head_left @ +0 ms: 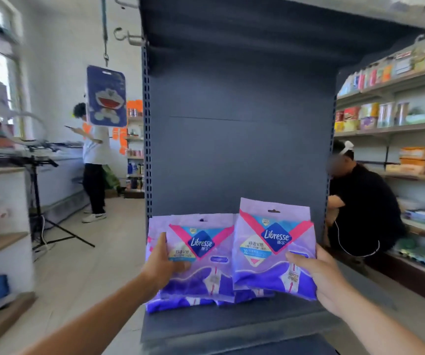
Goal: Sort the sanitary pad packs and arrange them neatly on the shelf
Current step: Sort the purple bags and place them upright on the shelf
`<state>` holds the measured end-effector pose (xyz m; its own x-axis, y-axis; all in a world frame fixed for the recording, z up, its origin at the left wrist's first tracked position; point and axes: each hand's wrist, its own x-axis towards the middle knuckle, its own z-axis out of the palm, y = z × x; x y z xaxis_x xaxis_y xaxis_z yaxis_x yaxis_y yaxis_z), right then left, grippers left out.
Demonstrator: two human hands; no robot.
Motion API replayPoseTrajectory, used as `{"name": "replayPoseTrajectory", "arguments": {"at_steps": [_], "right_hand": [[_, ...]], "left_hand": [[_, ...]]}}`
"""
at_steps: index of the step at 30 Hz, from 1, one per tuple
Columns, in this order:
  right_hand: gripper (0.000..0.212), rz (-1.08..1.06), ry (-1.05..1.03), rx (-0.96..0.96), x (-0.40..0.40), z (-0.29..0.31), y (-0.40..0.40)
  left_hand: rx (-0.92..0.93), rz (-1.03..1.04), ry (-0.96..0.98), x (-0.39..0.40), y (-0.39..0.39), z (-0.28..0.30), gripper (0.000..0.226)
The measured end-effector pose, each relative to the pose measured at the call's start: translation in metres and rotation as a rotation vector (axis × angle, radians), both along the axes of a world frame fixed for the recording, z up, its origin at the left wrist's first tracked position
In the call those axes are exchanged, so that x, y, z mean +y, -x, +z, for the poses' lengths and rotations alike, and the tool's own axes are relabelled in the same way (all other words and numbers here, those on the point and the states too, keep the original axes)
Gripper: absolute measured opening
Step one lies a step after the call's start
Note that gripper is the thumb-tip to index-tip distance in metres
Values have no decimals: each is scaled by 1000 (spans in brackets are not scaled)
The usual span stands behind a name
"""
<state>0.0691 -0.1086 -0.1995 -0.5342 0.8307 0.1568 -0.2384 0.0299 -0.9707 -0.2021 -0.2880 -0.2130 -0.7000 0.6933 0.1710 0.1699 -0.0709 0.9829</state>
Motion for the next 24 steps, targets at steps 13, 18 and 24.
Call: {"name": "replayPoseTrajectory", "arguments": {"at_steps": [13, 18, 24], "right_hand": [[44, 1, 37, -7, 16, -34, 22], [57, 12, 45, -32, 13, -44, 28], [54, 22, 41, -42, 13, -44, 34]], "left_hand": [[104, 125, 132, -29, 23, -55, 67], [195, 189, 233, -31, 17, -71, 65], [456, 376, 334, -40, 3, -64, 96]]}}
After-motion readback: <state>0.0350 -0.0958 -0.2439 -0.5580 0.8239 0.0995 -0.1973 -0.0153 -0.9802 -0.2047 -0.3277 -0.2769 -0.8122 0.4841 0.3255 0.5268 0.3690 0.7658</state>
